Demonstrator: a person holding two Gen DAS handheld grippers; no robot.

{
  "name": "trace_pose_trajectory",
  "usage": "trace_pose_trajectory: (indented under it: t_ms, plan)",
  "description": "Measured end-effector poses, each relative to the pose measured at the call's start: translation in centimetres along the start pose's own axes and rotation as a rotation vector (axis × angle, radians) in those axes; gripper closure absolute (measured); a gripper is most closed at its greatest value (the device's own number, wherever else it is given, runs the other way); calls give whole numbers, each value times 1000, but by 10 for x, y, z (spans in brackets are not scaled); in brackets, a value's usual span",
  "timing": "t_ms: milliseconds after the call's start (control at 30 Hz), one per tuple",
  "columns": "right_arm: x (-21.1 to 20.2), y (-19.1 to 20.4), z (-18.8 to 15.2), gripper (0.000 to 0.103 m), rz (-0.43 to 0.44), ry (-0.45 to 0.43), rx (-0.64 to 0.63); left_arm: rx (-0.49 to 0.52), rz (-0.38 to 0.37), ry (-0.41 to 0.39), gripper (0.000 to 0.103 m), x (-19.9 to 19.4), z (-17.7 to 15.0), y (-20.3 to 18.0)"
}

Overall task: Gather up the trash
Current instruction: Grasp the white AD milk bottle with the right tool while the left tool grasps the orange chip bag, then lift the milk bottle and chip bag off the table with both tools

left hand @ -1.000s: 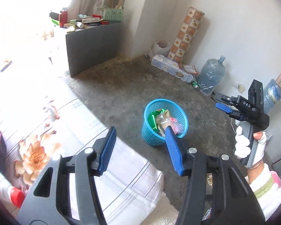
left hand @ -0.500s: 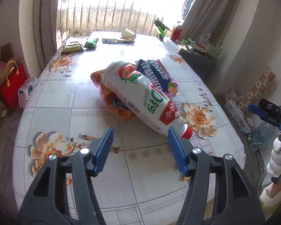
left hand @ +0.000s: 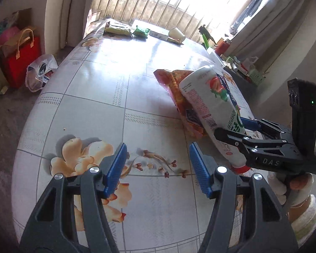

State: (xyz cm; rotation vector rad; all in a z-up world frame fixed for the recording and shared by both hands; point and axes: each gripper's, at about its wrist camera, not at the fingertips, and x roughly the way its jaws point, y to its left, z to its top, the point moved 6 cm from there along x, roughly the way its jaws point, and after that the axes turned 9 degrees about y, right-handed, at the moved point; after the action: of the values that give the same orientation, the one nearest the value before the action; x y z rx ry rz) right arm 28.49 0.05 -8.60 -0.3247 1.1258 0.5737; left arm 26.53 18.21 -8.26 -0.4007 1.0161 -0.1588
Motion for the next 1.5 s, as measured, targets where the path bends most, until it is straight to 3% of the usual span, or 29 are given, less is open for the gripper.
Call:
trace_pose_trajectory:
  t_ms: [167,333,500,600,733,800,967,1133,1367,1500]
  plan:
    - [-3,-1,-5,43,19,-12,34,44,-2,-30,45,1,35,1]
    - [-11,-20,-13,43,40,-28,152,125,7,-21,45,22,94,-20]
    - [-8,-44,-19,43,112,-8,297,238,-7,72,45,79,148,-56]
    - [-6,-58,-21,43,167,-4,383,265,-18,164,45,113,156,-64]
    - [-4,-75,-30,43,265,-11,487,230,-147,266,47,123,135,-67]
    - [-1,-82,-36,43,311,-13,521,225,-195,293,53,119,120,-69]
    - [3,-101,-52,44,404,-28,616,98,-404,375,54,108,90,-70]
    - [8,-109,-70,44,482,-6,670,82,-488,402,54,97,64,-82]
    - [3,-89,-90,44,484,55,613,80,-632,438,53,61,9,-92]
    - [-2,-68,-105,44,476,93,556,115,-653,450,53,37,-24,-90]
